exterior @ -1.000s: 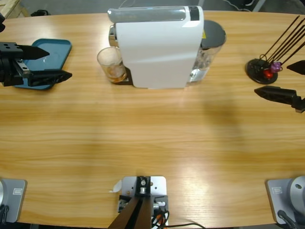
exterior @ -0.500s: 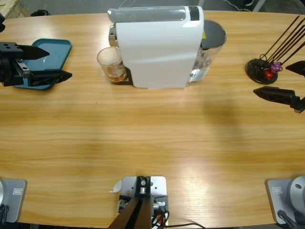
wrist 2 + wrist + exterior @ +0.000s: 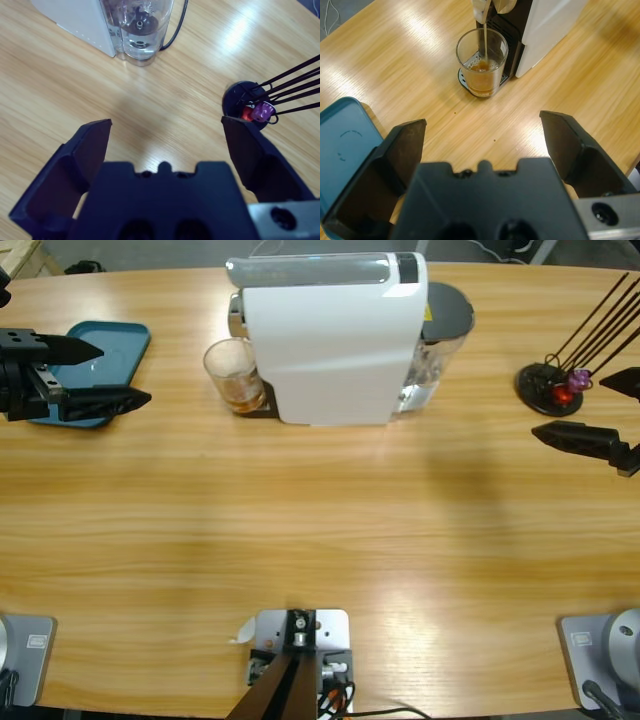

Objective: Pour coffee

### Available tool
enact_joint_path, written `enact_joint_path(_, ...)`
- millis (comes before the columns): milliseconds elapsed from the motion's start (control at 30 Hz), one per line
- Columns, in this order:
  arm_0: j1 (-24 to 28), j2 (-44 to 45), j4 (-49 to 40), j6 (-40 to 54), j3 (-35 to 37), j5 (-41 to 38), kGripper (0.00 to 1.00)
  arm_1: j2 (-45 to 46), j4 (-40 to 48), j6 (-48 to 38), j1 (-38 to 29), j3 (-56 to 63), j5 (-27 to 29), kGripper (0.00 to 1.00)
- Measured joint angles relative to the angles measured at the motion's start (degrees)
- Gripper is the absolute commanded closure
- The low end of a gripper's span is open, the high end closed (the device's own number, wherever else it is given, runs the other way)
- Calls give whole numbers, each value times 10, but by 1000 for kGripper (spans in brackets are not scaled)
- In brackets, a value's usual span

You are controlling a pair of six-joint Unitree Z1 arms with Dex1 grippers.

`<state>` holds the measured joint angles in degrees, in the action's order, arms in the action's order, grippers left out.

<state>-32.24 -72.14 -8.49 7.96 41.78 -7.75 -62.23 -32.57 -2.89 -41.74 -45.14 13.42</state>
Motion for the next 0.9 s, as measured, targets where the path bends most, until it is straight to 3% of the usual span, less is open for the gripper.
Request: enact_joint_path(900, 0, 0, 0, -6, 0, 4, 0, 0, 0, 0, 0, 0, 0, 0)
